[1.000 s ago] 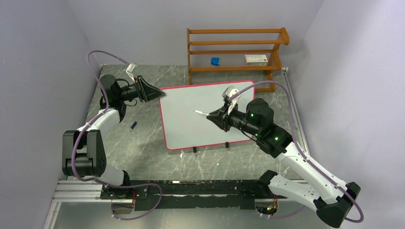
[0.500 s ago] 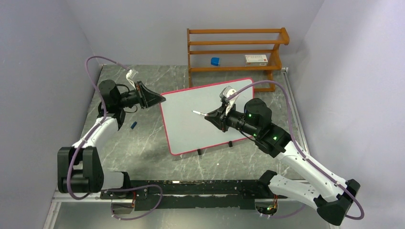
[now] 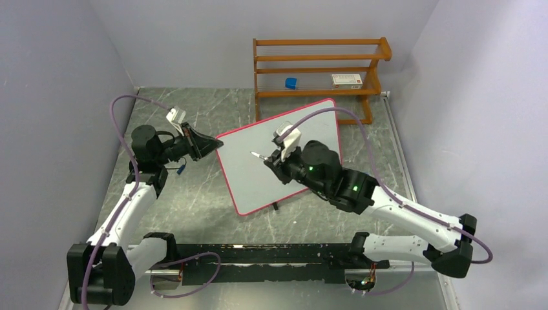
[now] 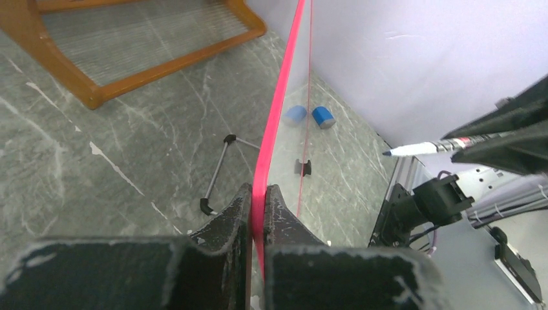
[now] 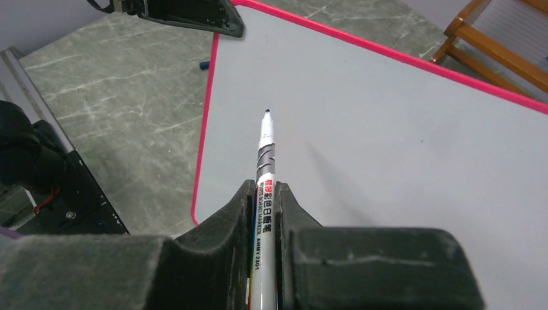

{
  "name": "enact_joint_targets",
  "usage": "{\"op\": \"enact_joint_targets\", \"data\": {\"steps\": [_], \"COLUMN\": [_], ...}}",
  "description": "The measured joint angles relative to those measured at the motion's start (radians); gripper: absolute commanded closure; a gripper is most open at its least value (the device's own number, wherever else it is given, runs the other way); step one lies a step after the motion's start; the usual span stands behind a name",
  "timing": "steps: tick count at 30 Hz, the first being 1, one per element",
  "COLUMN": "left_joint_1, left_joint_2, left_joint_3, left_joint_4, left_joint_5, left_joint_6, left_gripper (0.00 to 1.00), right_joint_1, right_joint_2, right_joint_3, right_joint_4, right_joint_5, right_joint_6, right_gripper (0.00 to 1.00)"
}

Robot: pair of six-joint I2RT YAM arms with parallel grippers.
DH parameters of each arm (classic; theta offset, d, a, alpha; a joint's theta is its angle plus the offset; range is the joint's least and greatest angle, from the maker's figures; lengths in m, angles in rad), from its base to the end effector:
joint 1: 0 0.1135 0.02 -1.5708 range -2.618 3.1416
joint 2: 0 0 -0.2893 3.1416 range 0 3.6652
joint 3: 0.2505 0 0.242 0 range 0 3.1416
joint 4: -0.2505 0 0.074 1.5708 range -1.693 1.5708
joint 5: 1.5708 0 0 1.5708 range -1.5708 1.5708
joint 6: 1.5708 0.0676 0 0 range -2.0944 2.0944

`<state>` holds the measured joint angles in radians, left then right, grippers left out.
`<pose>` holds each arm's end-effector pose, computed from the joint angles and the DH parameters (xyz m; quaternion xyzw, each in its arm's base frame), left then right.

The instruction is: Write a sentence on the whiteboard

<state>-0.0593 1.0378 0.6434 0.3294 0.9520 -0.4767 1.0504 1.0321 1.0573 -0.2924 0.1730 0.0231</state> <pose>0.2218 -0.0683 0.3206 0.1721 0.6994 -0.4834 0.4975 0.1295 0.2025 0.3906 -0.3435 0.7156 0.2500 0.5545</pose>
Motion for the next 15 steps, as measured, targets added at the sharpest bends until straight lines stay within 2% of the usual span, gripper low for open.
{"op": "enact_joint_targets", "data": {"steps": [4,8,15], "left_joint_1": [-0.012,-0.023,-0.026], "left_joint_2": [-0.049,-0.079,-0.098], "left_joint_3": [-0.024,-0.026,-0.025], "left_joint_4": [-0.032,-0.066,-0.113], "left_joint_5": [-0.058,-0.085,-0.106], "left_joint_6": [-0.002,-0.001,0.023], "left_gripper": [0.95,0.95,0.95], "right_joint_1": [0.120,0.188,0.229], "right_joint_2": [0.047,0.097,0.192], "right_joint_3": [0.038,0.070,0.119], "right_joint_4": [-0.031,-0.058,-0.074], "right_joint_5": [0.178,0.323,0.432], "right_joint_6": [0.026,0.048,0.081], "right_gripper": [1.00,1.00,1.00]}}
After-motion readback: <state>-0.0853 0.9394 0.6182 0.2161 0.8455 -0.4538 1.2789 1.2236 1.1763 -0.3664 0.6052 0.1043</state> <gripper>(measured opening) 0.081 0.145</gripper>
